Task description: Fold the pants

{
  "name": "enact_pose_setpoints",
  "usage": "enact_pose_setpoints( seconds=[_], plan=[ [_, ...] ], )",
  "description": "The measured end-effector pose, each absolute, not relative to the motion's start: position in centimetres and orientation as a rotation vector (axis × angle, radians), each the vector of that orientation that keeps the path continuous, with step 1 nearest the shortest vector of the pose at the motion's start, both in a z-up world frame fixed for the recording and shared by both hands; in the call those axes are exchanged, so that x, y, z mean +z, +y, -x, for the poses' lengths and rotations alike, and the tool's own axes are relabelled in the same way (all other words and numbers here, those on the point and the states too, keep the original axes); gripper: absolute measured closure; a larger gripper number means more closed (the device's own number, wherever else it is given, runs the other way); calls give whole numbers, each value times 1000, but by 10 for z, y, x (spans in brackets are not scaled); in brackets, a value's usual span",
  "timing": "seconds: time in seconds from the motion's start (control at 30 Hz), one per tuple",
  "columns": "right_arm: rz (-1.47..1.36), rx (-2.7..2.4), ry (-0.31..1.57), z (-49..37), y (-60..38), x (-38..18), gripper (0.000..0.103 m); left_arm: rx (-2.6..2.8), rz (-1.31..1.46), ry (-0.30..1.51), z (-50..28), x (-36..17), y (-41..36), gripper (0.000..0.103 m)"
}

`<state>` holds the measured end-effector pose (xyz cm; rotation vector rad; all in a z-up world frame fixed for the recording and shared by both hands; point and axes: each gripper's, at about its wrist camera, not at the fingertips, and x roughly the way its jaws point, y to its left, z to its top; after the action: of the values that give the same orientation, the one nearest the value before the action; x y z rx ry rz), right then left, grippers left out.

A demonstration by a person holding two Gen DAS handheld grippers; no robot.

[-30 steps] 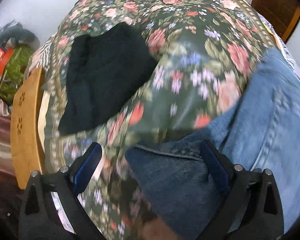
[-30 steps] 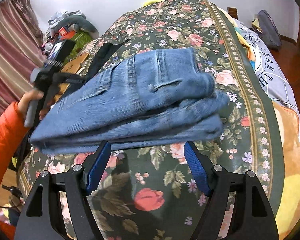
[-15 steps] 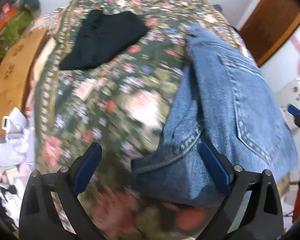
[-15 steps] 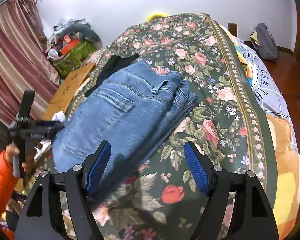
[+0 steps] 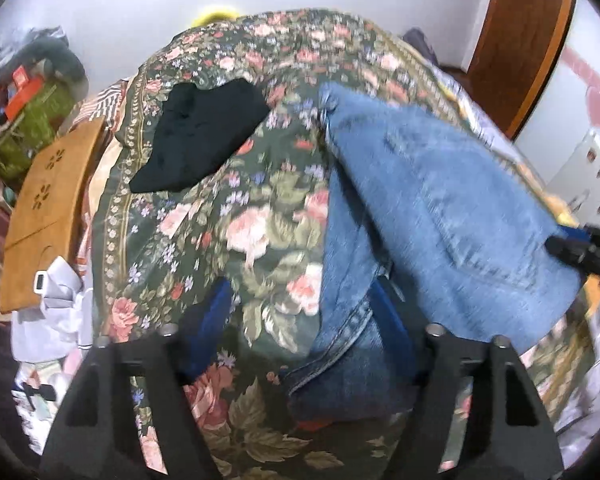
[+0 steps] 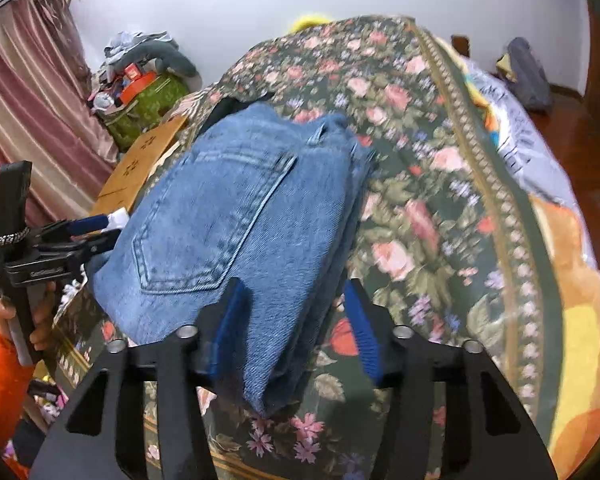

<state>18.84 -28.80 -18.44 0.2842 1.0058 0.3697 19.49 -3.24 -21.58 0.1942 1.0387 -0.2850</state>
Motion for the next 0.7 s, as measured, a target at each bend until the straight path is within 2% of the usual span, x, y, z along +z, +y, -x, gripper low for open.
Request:
enact_pose_setpoints(
  seconds=[0.03,0.13,0.4,0.53,0.6,0.7],
  plan=[
    [-284,380,999,-188,-287,-186,67,-284,-200,1032,-193,-220,-31,33],
    [-255,380,980,-185,-283,-188,70,-271,-177,1029,-191,-226,-25,33],
    [-204,378,986,-185,-281,-180,71,-245,-222,1007,-189,-222,-25,33],
    [-157,371,955,-192,-288,-162,70,-232,-246,957,-199,-201,-29,34],
    [-169,370,925,-201,-296,-152,66,-259,-222,931,-212,-186,-30,33],
    [-196,352,875,-220,-306,-142,52,-290,-188,894,-237,-169,-36,25]
  ],
)
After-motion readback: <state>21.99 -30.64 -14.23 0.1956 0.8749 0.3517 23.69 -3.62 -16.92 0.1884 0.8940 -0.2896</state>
